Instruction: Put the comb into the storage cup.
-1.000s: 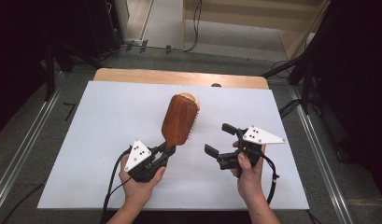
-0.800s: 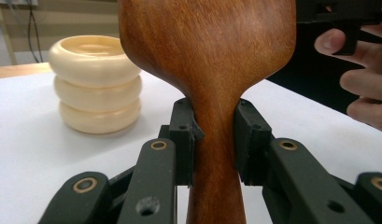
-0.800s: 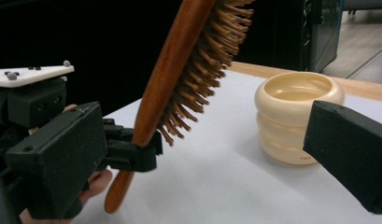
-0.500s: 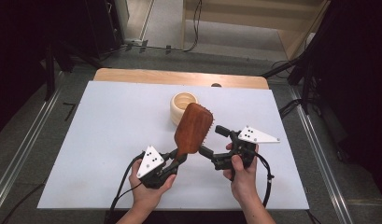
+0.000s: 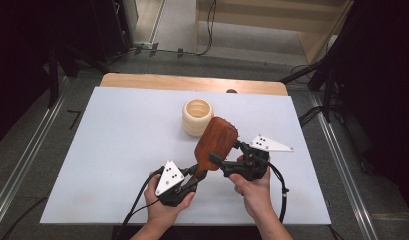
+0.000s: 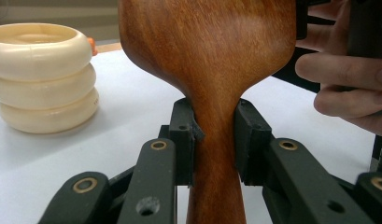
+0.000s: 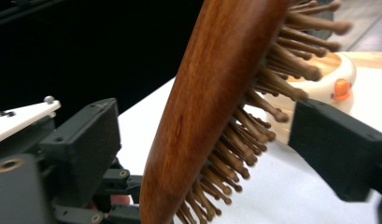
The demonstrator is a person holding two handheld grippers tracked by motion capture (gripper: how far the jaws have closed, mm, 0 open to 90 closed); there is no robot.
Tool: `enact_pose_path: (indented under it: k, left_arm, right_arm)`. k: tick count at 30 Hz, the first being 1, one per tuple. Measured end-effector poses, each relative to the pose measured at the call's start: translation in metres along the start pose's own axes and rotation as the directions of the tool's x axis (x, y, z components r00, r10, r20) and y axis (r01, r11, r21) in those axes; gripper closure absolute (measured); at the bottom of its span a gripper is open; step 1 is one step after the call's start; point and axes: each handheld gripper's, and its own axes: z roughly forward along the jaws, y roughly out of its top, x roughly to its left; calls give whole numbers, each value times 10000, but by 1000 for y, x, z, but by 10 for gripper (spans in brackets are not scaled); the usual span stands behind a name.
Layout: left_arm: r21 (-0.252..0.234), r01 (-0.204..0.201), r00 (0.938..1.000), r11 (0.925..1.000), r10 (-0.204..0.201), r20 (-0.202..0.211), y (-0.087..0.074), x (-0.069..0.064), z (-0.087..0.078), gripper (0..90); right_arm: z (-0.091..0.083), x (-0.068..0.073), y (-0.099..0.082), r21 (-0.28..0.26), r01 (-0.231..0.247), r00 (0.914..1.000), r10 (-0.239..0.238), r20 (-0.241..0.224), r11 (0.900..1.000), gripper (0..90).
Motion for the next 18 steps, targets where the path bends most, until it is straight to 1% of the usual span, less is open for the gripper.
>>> enact_pose_path:
  k: [1,3,5,7,10,12,13,14,18]
  left_arm:
    - [5,-48,10000,10000,48,-12,0,-1,1,726]
    - [26,-97,10000,9999,97,3,-1,-1,1,726]
    - [48,-129,9999,9999,129,-56,-2,-2,2,726]
    - [66,-147,9999,9999,147,-61,-3,-3,3,726]
    - [120,-235,9997,9997,236,-80,-4,-5,4,726]
    - [129,-314,9995,9994,315,-75,-4,-6,5,726]
    - [141,-311,9995,9994,311,-47,-4,-7,5,725]
    - [133,-319,9995,9994,320,-56,-5,-7,5,726]
    - [154,-250,9997,9996,251,-33,-5,-7,6,725]
  right_arm:
    - [2,2,-1,60,-53,9998,52,175,10000,126]
    - [4,4,-1,155,-143,9992,137,365,9998,158]
    - [6,3,-2,282,-338,9982,324,496,9990,191]
    - [8,2,-3,291,-550,9976,537,441,9981,219]
    - [9,1,-4,283,-683,9968,670,447,9973,237]
    - [10,0,-5,311,-840,9961,831,305,9960,259]
    - [11,0,-6,331,-941,9952,931,303,9950,267]
    - [11,0,-7,355,-1018,9941,1004,411,9942,307]
    - [11,-1,-7,354,-1145,9926,1128,455,9928,335]
